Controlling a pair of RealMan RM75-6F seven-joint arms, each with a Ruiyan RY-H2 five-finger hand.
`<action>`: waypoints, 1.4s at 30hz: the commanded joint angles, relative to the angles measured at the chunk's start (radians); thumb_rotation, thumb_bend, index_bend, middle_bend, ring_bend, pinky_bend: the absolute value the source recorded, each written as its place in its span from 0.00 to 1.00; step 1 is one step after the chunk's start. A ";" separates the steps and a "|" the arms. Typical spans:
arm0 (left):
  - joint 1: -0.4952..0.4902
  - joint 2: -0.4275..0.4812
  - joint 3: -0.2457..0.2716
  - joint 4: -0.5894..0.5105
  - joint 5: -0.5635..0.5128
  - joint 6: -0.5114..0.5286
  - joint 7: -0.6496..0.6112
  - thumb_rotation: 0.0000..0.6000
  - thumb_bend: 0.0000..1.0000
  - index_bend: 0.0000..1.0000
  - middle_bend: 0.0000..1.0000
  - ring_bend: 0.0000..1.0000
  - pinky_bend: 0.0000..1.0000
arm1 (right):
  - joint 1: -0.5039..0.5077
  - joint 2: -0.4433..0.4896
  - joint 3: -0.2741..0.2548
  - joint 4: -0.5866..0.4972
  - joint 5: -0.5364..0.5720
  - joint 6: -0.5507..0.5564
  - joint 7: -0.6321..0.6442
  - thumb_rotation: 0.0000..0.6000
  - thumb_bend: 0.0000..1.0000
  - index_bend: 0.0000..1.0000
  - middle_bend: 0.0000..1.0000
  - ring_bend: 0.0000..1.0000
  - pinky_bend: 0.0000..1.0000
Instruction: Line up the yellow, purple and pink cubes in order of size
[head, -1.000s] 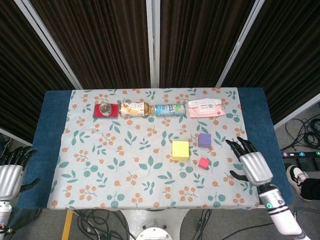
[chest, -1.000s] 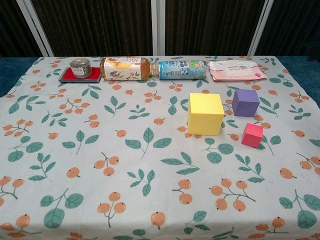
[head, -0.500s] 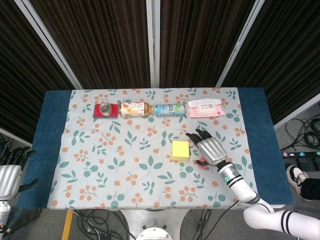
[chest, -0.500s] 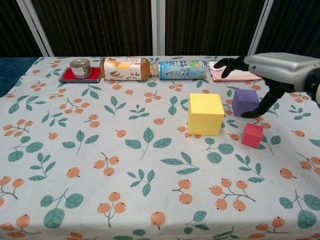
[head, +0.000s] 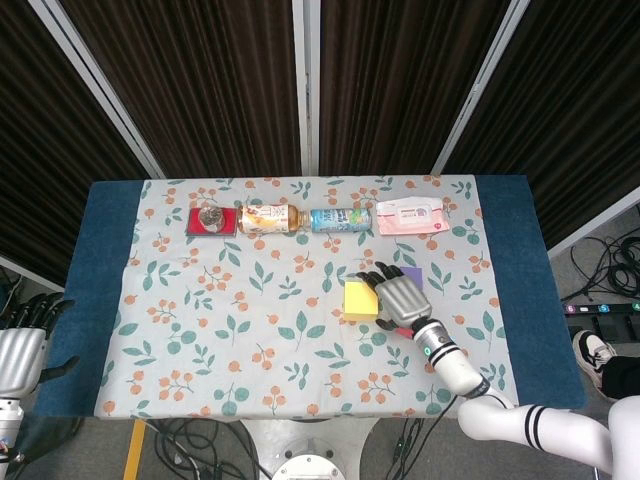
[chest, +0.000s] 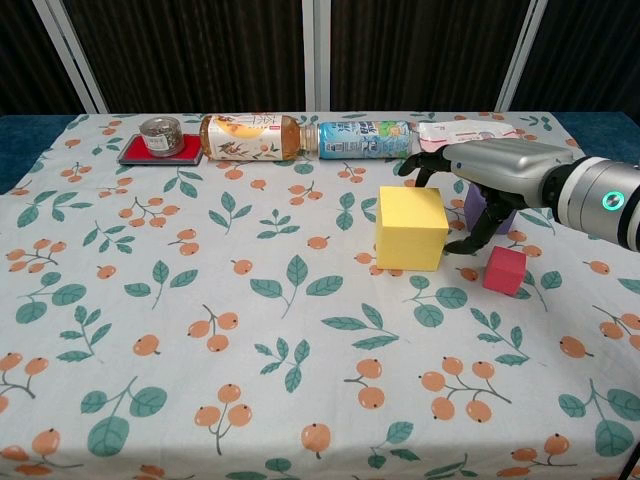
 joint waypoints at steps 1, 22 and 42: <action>0.001 -0.001 0.000 0.002 0.000 0.000 -0.001 1.00 0.01 0.26 0.25 0.14 0.19 | 0.008 -0.018 0.002 0.018 0.003 0.012 0.013 1.00 0.16 0.22 0.27 0.04 0.17; 0.012 0.008 0.003 -0.003 0.000 0.013 -0.001 1.00 0.01 0.26 0.25 0.14 0.19 | 0.178 -0.149 0.114 0.064 0.067 -0.012 0.053 1.00 0.18 0.30 0.31 0.08 0.19; 0.024 0.000 0.008 0.031 -0.006 0.013 -0.039 1.00 0.01 0.26 0.25 0.14 0.19 | 0.299 -0.293 0.105 0.269 0.237 -0.059 -0.029 1.00 0.15 0.10 0.15 0.01 0.11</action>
